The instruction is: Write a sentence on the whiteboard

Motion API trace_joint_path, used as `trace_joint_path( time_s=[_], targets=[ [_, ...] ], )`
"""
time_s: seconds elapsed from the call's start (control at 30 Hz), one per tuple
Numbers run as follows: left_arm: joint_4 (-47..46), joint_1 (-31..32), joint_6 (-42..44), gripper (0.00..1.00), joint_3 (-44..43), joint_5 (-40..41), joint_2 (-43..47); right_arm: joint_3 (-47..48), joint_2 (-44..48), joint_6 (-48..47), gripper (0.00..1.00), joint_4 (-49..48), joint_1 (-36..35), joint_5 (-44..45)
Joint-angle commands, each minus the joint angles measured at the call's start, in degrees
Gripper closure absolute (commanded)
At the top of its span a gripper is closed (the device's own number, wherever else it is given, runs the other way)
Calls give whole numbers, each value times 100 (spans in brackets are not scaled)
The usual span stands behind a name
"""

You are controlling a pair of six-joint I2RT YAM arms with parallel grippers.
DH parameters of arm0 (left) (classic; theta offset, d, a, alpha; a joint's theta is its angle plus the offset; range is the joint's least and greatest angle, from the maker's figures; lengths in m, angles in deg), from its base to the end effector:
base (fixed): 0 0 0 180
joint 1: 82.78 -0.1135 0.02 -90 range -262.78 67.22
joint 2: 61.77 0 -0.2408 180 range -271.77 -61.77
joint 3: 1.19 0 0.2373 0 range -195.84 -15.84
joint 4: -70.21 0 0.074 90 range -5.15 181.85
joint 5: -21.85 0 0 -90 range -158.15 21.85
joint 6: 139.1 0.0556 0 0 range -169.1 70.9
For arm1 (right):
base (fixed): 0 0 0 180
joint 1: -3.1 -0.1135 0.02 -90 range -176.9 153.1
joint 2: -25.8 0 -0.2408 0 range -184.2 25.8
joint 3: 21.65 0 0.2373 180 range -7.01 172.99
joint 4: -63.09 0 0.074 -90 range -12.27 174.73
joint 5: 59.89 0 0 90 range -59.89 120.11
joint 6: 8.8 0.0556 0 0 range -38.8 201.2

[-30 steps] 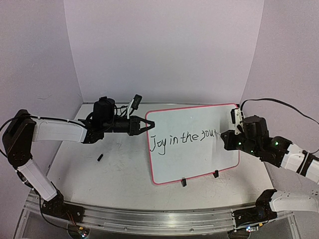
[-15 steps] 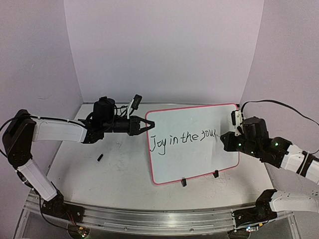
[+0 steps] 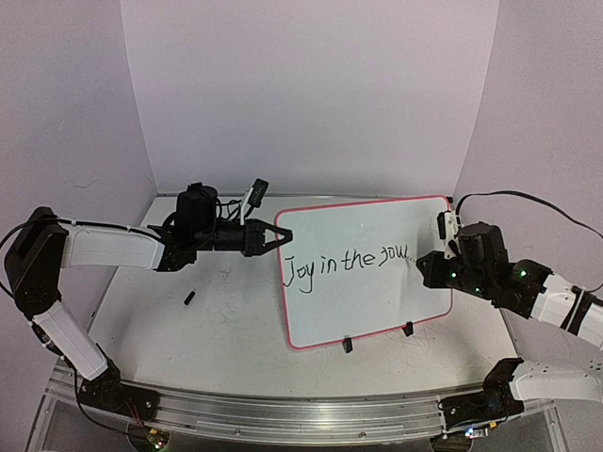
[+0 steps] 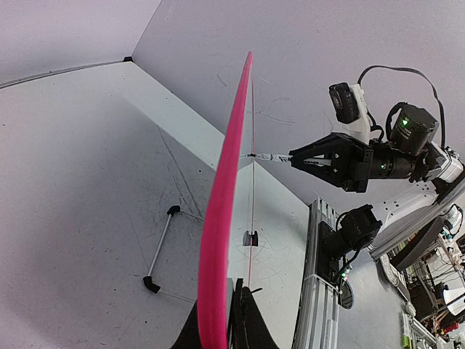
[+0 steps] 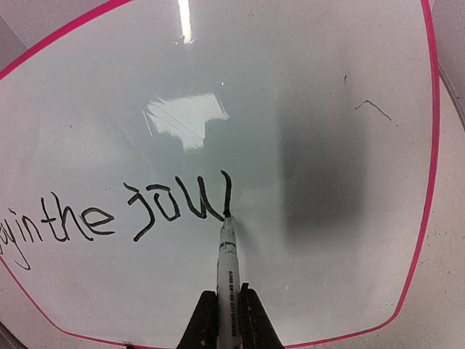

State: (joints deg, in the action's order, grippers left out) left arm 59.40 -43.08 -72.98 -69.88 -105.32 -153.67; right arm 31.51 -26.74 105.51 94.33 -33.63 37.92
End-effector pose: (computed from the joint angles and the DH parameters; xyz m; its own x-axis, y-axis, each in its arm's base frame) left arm 0.2568 -0.2568 0.2352 -0.5409 0.0298 -0.8405 0.8137 0.2715 -0.5140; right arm 0.1824 0.1267 0.2415 -0.5774 0.0781 -0.8128 -0.2865 0.9128 0.2912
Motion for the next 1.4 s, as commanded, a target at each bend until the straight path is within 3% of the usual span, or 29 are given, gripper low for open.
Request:
trace_joint_path(
  time_s=[0.0,0.43,1.37],
  targets=[
    [620,-33,551,100,5,715,-152,-138,-11,55,100,142,-31,-28],
    [620,-24,490,100,-24,658,-163,159,-8,-91,100,-451,-30,408],
    [620,11,503,100,27,711,-159,344,223,23,100,-179,-32,775]
  ],
)
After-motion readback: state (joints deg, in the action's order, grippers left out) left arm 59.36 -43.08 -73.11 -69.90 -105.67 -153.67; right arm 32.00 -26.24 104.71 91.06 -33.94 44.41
